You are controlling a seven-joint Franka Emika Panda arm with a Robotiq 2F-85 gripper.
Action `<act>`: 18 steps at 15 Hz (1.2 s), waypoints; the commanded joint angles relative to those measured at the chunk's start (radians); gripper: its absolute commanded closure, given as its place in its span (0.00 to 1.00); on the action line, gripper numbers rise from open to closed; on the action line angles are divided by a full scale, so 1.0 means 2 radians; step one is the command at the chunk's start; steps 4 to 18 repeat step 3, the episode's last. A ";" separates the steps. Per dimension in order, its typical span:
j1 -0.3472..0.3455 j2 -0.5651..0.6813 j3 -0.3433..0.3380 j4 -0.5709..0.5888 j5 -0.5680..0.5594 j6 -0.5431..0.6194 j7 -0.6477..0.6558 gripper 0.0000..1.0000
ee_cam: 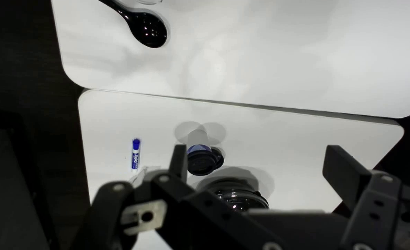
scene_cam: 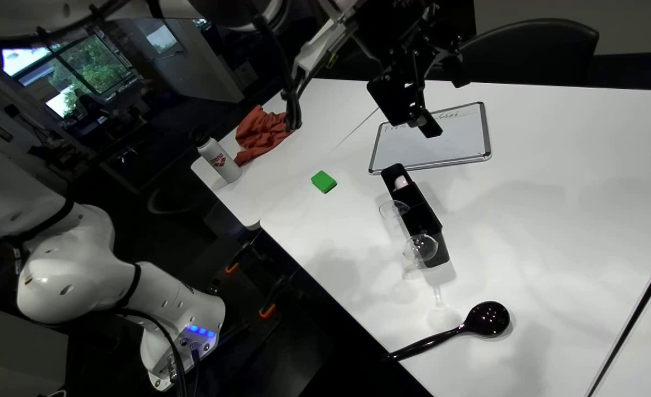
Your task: Remove the black spoon from the cutlery box
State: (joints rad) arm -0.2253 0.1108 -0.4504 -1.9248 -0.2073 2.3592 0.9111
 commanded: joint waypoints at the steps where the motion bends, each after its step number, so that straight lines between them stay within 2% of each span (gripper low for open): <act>1: -0.016 -0.005 0.016 -0.004 -0.002 -0.001 0.000 0.00; 18: -0.016 -0.009 0.017 -0.009 -0.002 0.001 -0.001 0.00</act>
